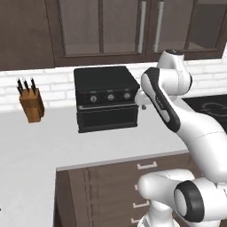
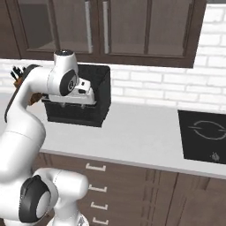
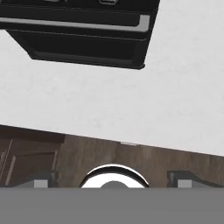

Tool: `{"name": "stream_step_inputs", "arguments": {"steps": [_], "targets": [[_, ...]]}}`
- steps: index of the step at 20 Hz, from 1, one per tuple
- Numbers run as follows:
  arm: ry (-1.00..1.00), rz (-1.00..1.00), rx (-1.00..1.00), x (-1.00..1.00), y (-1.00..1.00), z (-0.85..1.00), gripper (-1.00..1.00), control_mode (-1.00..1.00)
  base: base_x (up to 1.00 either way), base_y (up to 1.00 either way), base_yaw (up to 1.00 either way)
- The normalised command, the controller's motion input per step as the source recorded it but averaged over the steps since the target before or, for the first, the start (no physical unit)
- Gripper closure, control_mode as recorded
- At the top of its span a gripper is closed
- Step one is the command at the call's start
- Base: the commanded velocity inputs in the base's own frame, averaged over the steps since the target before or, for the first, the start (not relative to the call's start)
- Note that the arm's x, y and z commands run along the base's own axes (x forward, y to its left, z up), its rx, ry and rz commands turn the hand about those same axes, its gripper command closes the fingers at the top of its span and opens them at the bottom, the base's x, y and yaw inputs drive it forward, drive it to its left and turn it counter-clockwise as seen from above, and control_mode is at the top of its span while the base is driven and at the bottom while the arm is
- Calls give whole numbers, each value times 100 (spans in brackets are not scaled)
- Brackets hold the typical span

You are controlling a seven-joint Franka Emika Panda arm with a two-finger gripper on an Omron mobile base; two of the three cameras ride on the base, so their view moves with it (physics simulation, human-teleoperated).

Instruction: Navigate to the toaster oven.

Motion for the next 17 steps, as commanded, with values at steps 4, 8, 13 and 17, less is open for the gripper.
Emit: {"name": "stream_step_inputs", "arguments": {"steps": [4,8,13,17], "targets": [[0,0,0,0,0,0,-100,100,19,94,0],[0,0,0,0,0,0,-100,100,31,84,0],[0,0,0,0,0,0,-100,100,46,3,0],[0,0,0,0,0,0,-100,100,41,-28,0]]}}
